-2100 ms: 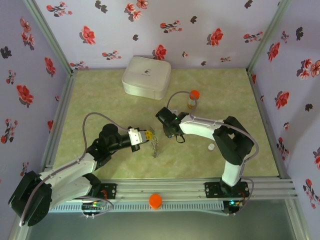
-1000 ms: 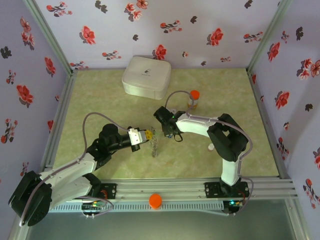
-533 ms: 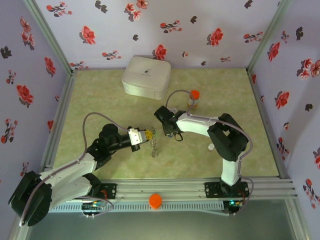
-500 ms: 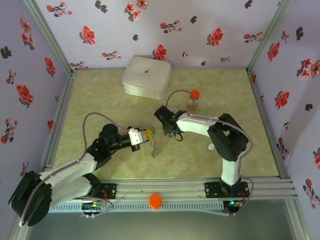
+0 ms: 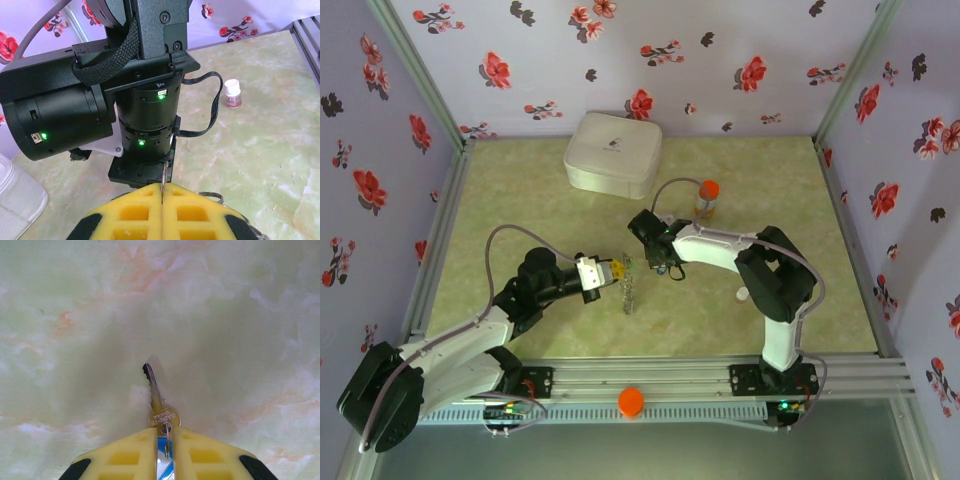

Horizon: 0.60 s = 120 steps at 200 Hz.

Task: Put the keys on the keyring

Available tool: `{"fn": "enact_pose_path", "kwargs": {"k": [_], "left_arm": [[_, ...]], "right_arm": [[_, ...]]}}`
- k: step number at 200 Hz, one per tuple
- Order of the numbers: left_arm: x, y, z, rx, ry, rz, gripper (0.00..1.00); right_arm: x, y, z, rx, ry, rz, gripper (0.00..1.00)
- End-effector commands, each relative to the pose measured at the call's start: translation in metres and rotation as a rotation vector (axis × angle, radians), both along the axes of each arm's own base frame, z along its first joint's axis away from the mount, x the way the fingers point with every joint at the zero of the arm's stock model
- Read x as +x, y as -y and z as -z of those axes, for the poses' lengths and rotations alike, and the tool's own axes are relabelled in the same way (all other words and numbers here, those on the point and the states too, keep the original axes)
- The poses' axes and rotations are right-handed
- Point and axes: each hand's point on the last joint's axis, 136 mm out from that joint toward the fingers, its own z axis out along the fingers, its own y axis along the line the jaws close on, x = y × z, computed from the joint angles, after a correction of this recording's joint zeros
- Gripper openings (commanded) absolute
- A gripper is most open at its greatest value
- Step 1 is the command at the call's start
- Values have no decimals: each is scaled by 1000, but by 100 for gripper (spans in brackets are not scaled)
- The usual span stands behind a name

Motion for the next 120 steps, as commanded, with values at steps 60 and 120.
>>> {"fn": "enact_pose_path", "kwargs": {"k": [60,120], "left_arm": [[-1,3,-15,-31,60,13,0],[-1,3,-15,-29,62,14,0]], "right_arm": [[5,7,4,-41,-6,39,16],[5,10,2,-50,-1,41,12]]}}
